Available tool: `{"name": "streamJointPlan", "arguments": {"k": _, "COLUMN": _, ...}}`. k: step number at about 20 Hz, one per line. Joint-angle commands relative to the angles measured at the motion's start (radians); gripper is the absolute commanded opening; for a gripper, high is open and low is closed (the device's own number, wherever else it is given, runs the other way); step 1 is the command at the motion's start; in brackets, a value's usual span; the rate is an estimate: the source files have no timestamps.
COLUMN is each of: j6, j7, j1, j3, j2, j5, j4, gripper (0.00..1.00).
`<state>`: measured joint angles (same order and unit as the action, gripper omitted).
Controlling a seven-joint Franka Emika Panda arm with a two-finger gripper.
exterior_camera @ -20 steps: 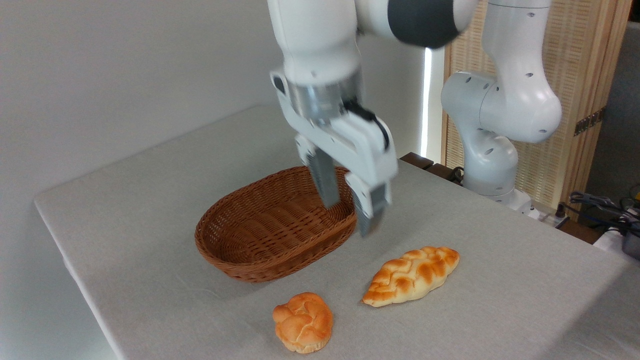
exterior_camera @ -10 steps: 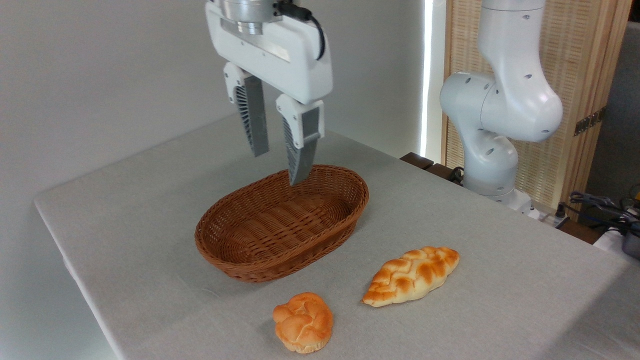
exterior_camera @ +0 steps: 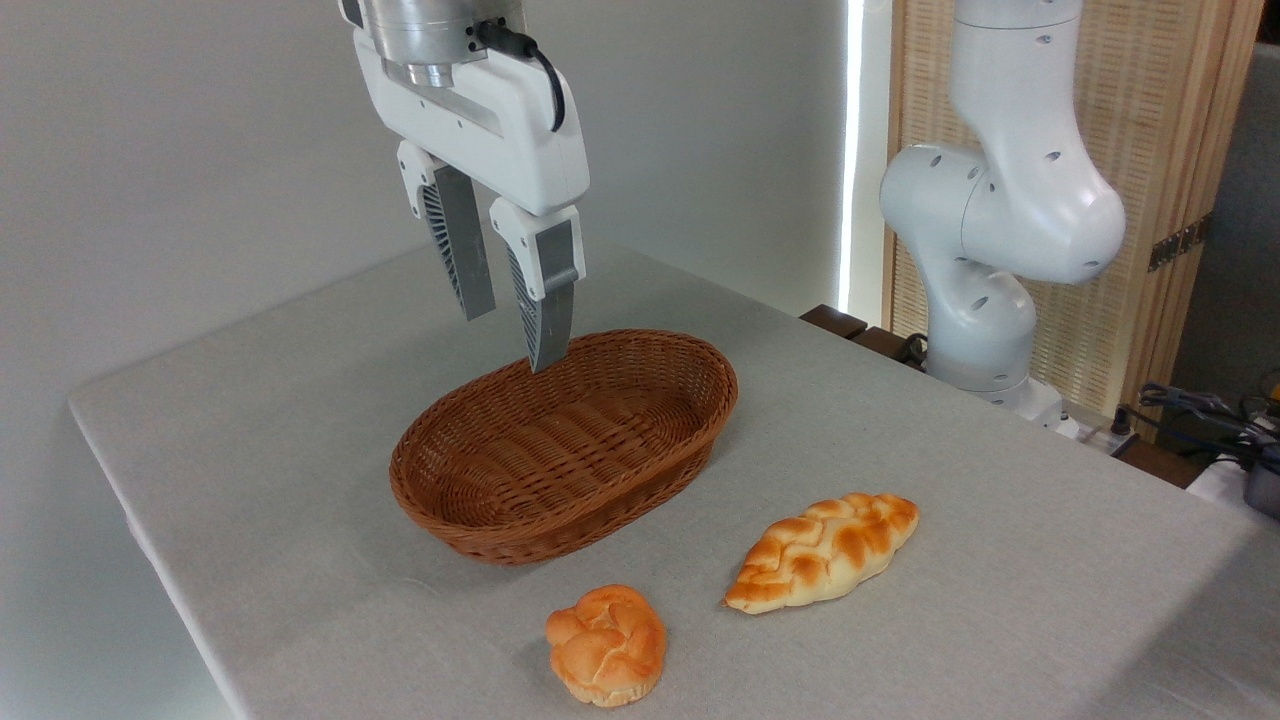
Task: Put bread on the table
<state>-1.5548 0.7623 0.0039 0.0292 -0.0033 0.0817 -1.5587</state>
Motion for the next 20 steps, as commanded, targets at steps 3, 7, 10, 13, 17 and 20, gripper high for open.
{"name": "streamJointPlan", "arguments": {"k": 3, "j6": -0.034, "j7": -0.057, "j1": -0.028, "j3": 0.005, "j2": -0.001, "j5": -0.068, "j4": -0.020, "gripper": 1.00}}
{"name": "streamJointPlan", "arguments": {"k": 7, "j6": -0.022, "j7": -0.040, "j1": -0.028, "j3": 0.005, "j2": -0.001, "j5": -0.068, "j4": -0.020, "gripper": 1.00}}
{"name": "streamJointPlan", "arguments": {"k": 10, "j6": -0.024, "j7": -0.038, "j1": -0.028, "j3": 0.005, "j2": 0.000, "j5": -0.068, "j4": -0.020, "gripper": 1.00}}
{"name": "streamJointPlan", "arguments": {"k": 13, "j6": -0.022, "j7": -0.040, "j1": -0.028, "j3": 0.003, "j2": 0.000, "j5": -0.068, "j4": -0.021, "gripper": 1.00}}
{"name": "streamJointPlan", "arguments": {"k": 17, "j6": -0.030, "j7": -0.041, "j1": -0.028, "j3": -0.006, "j2": 0.000, "j5": -0.068, "j4": -0.020, "gripper": 1.00}}
{"name": "streamJointPlan", "arguments": {"k": 20, "j6": -0.031, "j7": -0.041, "j1": -0.028, "j3": -0.008, "j2": 0.000, "j5": -0.068, "j4": -0.020, "gripper": 1.00}}
